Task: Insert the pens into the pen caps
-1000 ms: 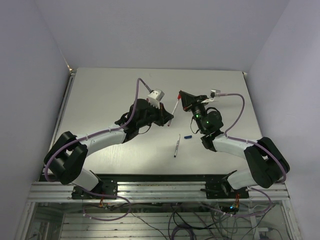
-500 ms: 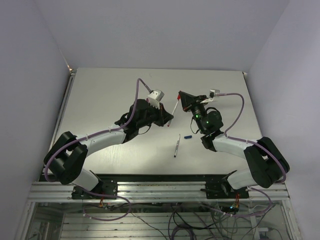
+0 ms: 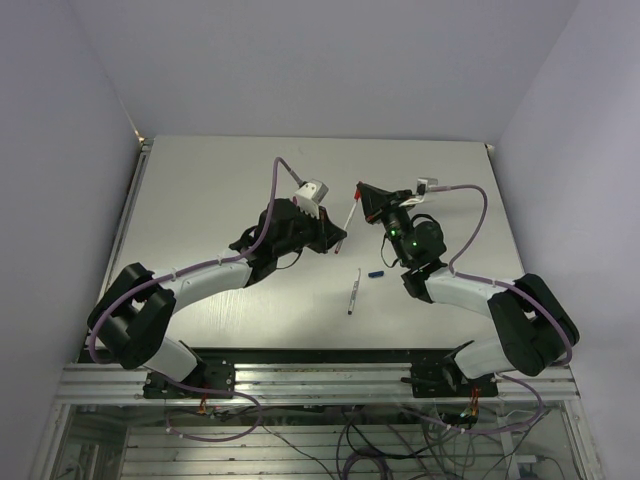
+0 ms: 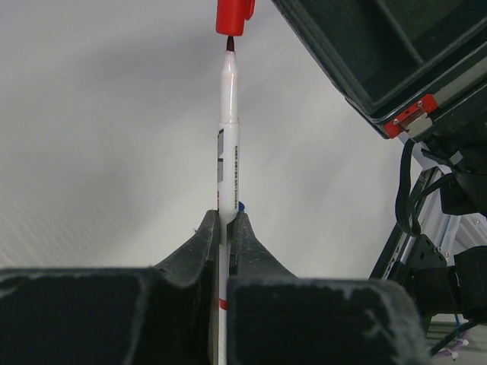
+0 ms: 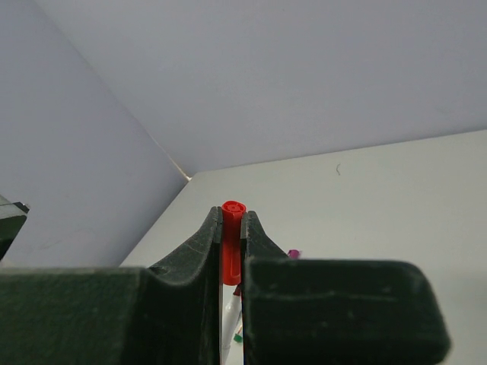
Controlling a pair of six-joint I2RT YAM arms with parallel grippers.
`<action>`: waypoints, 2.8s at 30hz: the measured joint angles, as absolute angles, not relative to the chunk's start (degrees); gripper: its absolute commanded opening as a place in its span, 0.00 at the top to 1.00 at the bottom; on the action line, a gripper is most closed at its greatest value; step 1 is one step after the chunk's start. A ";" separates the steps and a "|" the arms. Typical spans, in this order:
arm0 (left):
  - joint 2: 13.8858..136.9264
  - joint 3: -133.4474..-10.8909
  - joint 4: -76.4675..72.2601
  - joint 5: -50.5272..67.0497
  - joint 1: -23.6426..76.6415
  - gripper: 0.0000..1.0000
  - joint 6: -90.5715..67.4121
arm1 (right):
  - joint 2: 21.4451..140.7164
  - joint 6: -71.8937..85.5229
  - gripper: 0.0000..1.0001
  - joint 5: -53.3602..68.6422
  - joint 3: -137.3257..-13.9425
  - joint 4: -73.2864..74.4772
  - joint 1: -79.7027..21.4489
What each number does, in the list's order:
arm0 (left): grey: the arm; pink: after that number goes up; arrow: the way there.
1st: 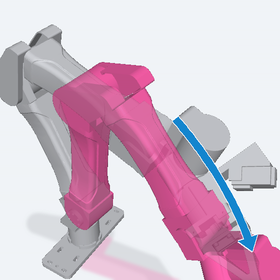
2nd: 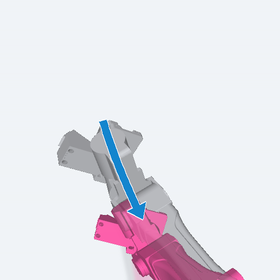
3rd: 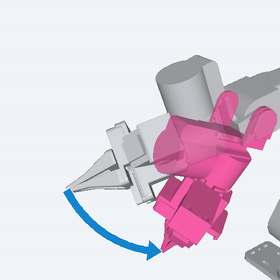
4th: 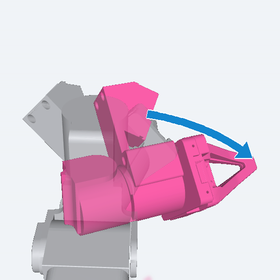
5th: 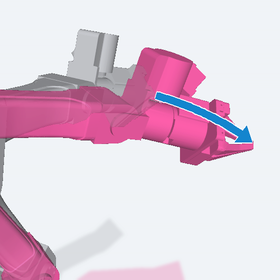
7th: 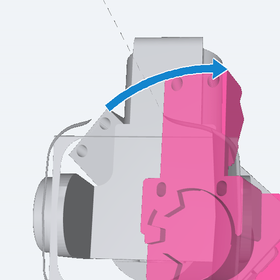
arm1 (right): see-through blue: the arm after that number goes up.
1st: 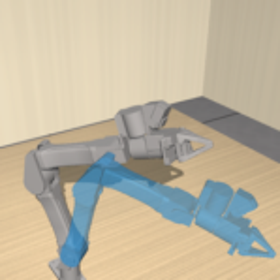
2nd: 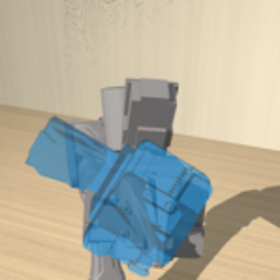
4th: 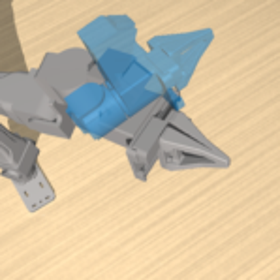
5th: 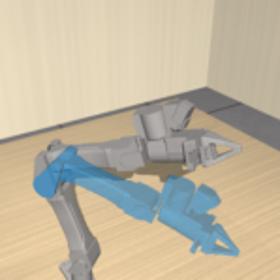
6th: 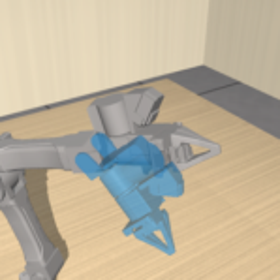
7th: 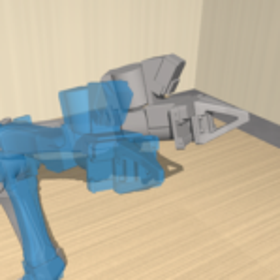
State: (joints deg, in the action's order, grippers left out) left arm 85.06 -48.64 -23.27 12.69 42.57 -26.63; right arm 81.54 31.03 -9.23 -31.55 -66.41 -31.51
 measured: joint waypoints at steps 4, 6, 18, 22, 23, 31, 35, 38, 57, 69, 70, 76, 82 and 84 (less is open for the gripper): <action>85.06 -48.51 -23.42 12.69 42.57 0.93 -26.63 | 81.54 30.11 1.00 -9.26 -31.94 -65.95 -31.48; 85.06 -48.42 -23.73 12.69 42.57 0.93 -26.63 | 81.54 29.67 1.00 -9.34 -32.01 -65.69 -31.51; 84.93 -47.92 -24.36 12.64 42.57 0.93 -26.68 | 81.52 29.10 1.00 -9.19 -32.36 -64.99 -31.48; 84.68 -47.92 -24.67 12.62 42.57 0.93 -27.03 | 81.49 29.32 1.00 -8.93 -32.36 -64.95 -31.48; 84.62 -47.92 -24.69 12.58 42.57 0.93 -27.05 | 81.47 29.36 1.00 -8.84 -32.36 -64.95 -31.48; 84.51 -47.53 -25.56 11.99 42.57 0.93 -27.42 | 81.47 30.22 1.00 -7.90 -32.36 -64.79 -31.48; 84.51 -46.85 -26.33 11.40 42.57 0.93 -27.73 | 81.45 31.33 1.00 -6.52 -32.36 -64.20 -31.48; 84.51 -46.33 -27.53 10.61 42.57 0.93 -28.32 | 81.45 32.62 1.00 -4.56 -32.23 -63.77 -31.46; 84.51 -44.27 -30.20 9.28 42.59 0.93 -31.88 | 80.55 34.96 1.00 5.41 -32.03 -58.37 -30.74; 84.51 -44.03 -30.13 11.92 41.06 0.93 -34.54 | 79.75 30.85 1.00 4.95 -33.65 -53.63 -32.29; 84.51 -43.94 -30.11 12.14 40.91 0.93 -34.59 | 79.75 30.70 1.00 4.97 -33.69 -53.49 -32.36; 84.36 -43.40 -29.63 12.45 40.53 0.93 -34.70 | 79.99 29.98 1.00 5.67 -33.74 -52.77 -32.75; 83.79 -43.29 -27.86 12.49 39.99 0.93 -34.50 | 81.19 29.67 1.00 6.59 -34.85 -51.72 -33.04; 83.55 -43.29 -27.49 12.47 39.83 0.93 -34.52 | 81.52 29.65 1.00 6.68 -35.20 -51.64 -33.23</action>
State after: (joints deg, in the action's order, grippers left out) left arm 83.55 -43.29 -27.49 12.47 39.83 -34.52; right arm 81.52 29.65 6.68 -35.20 -51.64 -33.23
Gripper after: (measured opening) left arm 0.099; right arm 0.046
